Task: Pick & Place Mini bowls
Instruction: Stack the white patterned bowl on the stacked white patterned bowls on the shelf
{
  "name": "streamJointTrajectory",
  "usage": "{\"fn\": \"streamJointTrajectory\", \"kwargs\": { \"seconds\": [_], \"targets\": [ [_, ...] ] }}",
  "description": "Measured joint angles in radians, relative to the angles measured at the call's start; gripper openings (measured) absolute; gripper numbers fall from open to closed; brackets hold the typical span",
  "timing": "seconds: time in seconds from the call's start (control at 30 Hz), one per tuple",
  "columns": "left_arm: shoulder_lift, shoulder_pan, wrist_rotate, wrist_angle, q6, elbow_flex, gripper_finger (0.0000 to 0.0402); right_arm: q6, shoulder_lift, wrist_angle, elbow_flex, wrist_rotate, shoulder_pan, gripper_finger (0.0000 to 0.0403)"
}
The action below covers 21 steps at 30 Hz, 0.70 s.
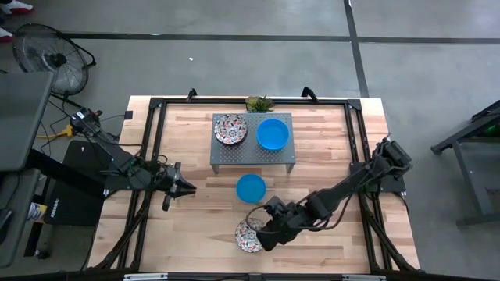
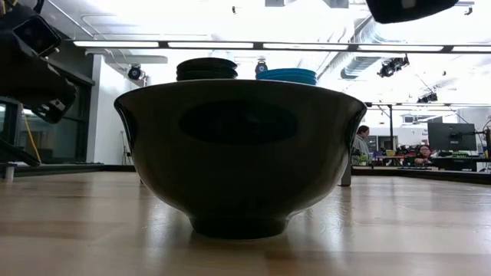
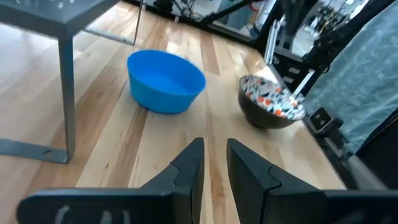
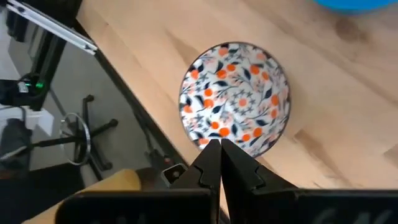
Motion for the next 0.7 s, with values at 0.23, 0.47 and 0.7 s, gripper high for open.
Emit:
{"fn": "streamJointTrajectory", "kwargs": {
  "seconds": [0.23,0.47,0.7],
  "targets": [
    [0.071,0.000,0.017,0.012,0.063,0.000,0.0066,0.126,-0.002,-0.003,0.000,0.015,0.016,0.0000],
    [0.054,0.000,0.023,0.098,0.313,0.000,0.0066,0.320,0.001,-0.006,0.000,0.031,0.016,0.0000],
    [-0.047,0.000,0.063,0.112,0.506,0.000,0.0066,0.444,0.011,0.002,0.014,0.040,0.016,0.0000]
  ]
}}
